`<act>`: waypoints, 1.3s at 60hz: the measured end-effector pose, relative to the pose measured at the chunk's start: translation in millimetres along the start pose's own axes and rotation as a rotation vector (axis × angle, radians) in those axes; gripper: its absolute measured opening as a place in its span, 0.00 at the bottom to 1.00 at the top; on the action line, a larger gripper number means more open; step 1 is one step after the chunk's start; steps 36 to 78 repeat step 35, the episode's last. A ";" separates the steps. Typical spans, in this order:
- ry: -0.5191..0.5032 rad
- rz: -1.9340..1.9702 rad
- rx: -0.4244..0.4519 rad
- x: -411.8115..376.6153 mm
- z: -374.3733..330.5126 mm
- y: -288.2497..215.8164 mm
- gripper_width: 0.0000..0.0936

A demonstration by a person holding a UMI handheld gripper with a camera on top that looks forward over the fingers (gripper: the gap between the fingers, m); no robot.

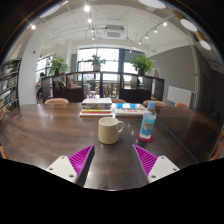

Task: Pour water

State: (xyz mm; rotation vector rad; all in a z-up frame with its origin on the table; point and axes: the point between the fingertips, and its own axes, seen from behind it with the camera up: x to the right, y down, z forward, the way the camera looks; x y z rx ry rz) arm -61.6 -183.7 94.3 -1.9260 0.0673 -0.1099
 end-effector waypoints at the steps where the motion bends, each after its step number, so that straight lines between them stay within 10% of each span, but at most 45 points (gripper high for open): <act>1: -0.007 0.002 0.006 -5.0 -3.5 -3.2 0.81; 78: -0.126 -0.026 0.134 -87.0 -54.9 -58.5 0.81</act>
